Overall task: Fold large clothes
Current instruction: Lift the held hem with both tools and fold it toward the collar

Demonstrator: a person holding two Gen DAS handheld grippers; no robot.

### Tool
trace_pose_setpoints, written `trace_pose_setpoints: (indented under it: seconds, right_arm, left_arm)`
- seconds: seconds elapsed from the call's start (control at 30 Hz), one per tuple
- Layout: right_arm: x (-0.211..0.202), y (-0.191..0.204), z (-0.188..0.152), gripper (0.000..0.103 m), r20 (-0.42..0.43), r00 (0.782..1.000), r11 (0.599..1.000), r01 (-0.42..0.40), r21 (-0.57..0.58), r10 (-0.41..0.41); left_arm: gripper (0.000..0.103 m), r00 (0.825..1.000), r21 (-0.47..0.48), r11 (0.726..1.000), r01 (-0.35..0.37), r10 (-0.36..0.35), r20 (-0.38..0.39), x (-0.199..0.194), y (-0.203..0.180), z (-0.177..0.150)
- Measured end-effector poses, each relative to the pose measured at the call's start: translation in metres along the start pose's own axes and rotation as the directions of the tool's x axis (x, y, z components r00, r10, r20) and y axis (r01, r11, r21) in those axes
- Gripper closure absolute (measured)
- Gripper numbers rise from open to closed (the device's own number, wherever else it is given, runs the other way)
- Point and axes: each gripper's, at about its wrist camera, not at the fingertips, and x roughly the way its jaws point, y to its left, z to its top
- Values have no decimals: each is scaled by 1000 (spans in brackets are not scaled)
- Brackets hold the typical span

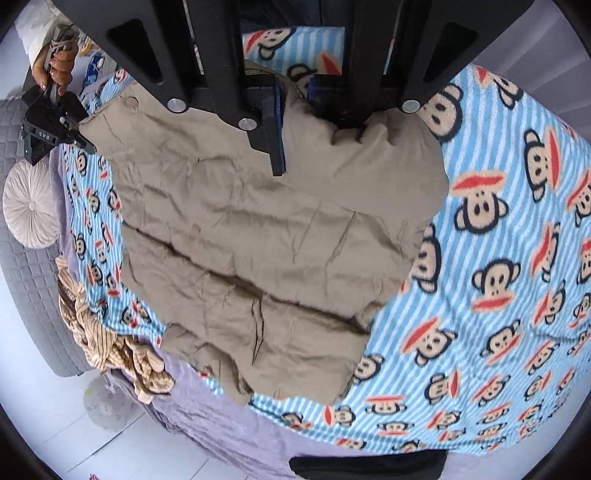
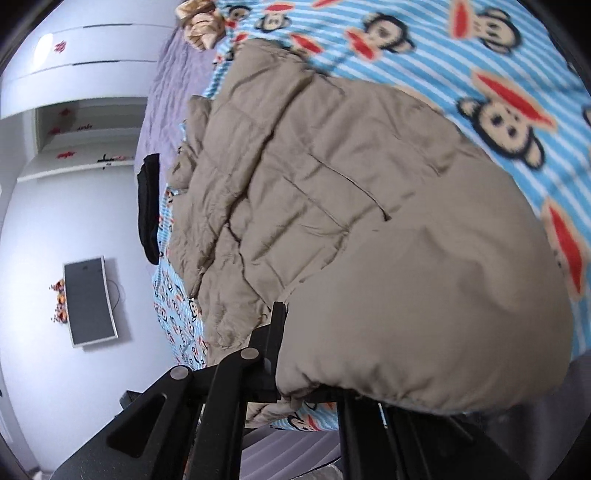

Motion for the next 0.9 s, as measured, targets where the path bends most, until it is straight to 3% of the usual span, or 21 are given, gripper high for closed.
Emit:
trace_pose_setpoints:
  seconds: [0.17, 0.33, 0.67, 0.9]
  right_arm:
    - [-13, 51, 36, 96, 6, 1000, 988, -19, -156, 20]
    - [-26, 103, 68, 97, 70, 997, 961, -8, -278, 29]
    - [13, 195, 151, 97, 188, 982, 907, 98, -409, -21]
    - [72, 217, 217, 97, 191, 977, 881, 173, -440, -97]
  left_arm:
    - [93, 983, -28, 1000, 3, 3, 182, -31, -25, 48]
    - [93, 959, 1, 1000, 7, -7, 284, -43, -42, 99]
    - [93, 953, 79, 993, -83, 56, 297, 5, -53, 221]
    - [93, 950, 94, 979, -180, 148, 274, 91, -49, 275]
